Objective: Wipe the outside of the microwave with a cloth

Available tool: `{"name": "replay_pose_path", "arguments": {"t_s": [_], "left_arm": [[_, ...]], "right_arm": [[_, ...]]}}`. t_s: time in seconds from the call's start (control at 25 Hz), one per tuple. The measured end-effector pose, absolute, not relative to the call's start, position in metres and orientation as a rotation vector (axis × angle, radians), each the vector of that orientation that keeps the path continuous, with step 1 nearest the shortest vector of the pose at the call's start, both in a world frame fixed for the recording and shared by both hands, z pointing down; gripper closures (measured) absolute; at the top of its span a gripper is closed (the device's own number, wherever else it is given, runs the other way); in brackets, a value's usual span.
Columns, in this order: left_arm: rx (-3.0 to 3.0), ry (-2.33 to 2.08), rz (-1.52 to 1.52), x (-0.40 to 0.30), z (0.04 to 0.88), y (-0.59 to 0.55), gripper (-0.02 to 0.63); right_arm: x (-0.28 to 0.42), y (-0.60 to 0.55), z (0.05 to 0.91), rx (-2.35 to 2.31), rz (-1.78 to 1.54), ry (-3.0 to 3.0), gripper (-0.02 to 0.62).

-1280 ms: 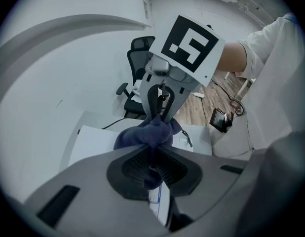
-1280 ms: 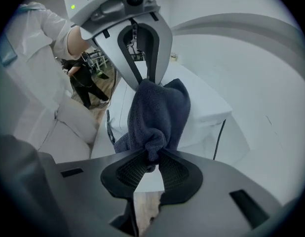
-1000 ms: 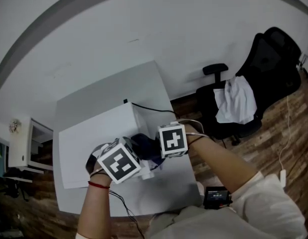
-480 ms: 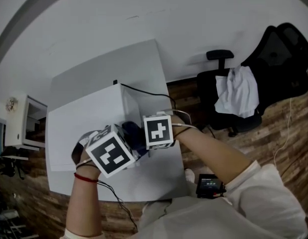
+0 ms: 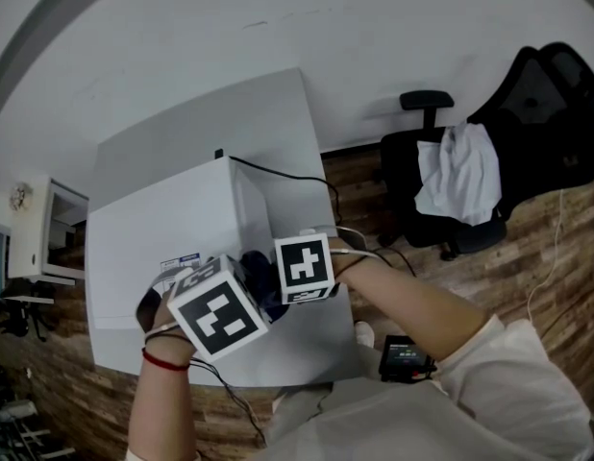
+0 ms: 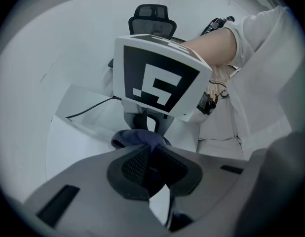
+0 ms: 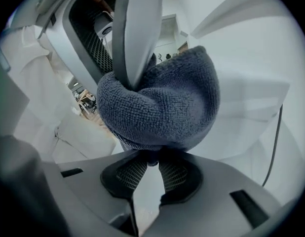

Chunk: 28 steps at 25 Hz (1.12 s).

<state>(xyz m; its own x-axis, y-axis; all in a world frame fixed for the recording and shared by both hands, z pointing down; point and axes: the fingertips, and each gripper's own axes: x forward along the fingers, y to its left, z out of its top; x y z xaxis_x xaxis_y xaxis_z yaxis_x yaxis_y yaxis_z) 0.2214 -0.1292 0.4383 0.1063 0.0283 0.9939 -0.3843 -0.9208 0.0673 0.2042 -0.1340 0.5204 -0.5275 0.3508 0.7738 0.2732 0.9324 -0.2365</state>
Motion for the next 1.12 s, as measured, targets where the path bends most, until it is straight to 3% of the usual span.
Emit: {"name": "replay_pose_path", "arguments": {"t_s": [0.48, 1.12], "left_arm": [[2.108, -0.374, 1.818, 0.225, 0.441, -0.161, 0.572], [2.181, -0.5, 1.86, 0.2, 0.434, -0.272, 0.572]], "right_arm": [[0.2, -0.166, 0.528, -0.368, 0.119, -2.168, 0.506], [0.183, -0.302, 0.517, -0.01, 0.111, -2.233, 0.506]]}}
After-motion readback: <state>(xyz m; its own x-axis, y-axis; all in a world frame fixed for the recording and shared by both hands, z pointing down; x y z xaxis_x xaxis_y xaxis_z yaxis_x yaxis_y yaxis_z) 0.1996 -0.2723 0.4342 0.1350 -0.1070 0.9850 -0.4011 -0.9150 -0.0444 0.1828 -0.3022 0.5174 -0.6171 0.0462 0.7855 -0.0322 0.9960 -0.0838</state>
